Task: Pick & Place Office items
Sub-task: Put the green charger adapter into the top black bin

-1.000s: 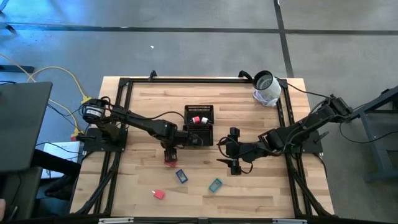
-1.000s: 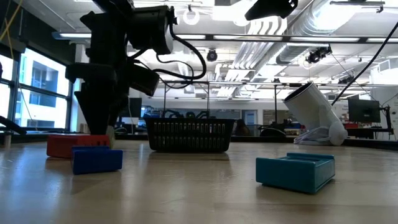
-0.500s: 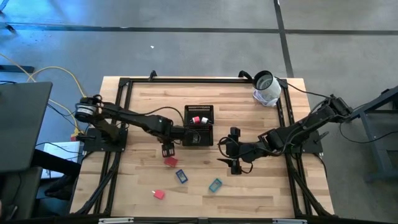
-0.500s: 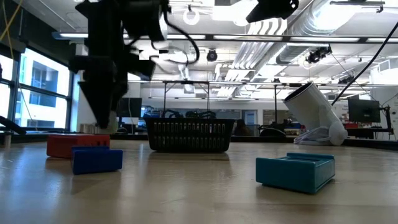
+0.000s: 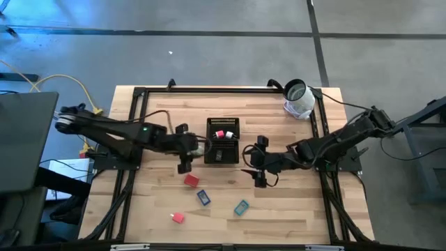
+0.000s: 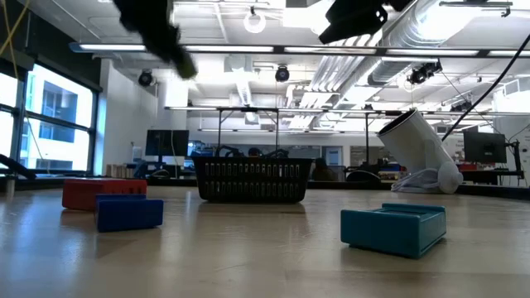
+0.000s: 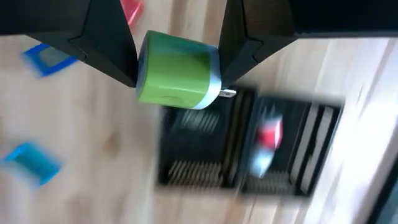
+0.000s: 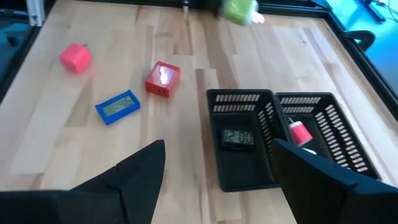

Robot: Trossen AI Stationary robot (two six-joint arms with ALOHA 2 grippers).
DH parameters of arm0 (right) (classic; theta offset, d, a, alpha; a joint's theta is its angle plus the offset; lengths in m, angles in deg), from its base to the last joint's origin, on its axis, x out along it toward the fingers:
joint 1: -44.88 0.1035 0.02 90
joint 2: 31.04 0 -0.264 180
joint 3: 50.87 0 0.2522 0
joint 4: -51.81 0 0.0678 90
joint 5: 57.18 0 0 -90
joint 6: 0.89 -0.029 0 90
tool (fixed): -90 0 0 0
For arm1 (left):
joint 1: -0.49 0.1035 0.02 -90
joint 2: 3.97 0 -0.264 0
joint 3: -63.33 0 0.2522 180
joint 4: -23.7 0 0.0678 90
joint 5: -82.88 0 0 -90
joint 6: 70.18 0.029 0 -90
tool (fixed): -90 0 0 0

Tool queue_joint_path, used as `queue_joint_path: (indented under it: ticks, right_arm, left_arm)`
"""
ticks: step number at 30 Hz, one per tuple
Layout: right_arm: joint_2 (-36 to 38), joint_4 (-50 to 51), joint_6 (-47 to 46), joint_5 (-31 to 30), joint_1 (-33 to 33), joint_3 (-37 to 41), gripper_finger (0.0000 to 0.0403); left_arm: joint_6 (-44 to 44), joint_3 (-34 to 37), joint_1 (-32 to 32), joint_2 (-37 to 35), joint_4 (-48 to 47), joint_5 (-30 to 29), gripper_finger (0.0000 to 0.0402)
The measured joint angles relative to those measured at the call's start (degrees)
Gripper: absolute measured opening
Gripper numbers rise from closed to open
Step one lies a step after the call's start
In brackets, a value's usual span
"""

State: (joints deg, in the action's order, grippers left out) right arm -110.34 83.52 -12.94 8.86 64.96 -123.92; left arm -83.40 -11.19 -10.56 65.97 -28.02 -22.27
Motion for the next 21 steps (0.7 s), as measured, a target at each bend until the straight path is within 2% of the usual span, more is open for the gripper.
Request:
queue_joint_path:
  ticks: [7, 16, 21]
  right_arm:
    - [0.0, -2.0, 3.5, -0.1, -1.0, 0.0, 0.0278]
    - [0.0, -7.4, 10.7, -0.1, -1.0, 0.0, 0.0278]
    - [-2.0, -9.4, 16.7, -4.9, -0.2, 0.1, 0.0278]
  left_arm:
    - [5.3, 0.0, -4.5, -1.7, 9.6, 0.0, 0.0182]
    - [6.2, -0.1, -3.9, -1.5, 15.7, 0.2, 0.0182]
    - [4.0, -0.1, -1.3, -1.5, 21.2, 5.6, 0.0182]
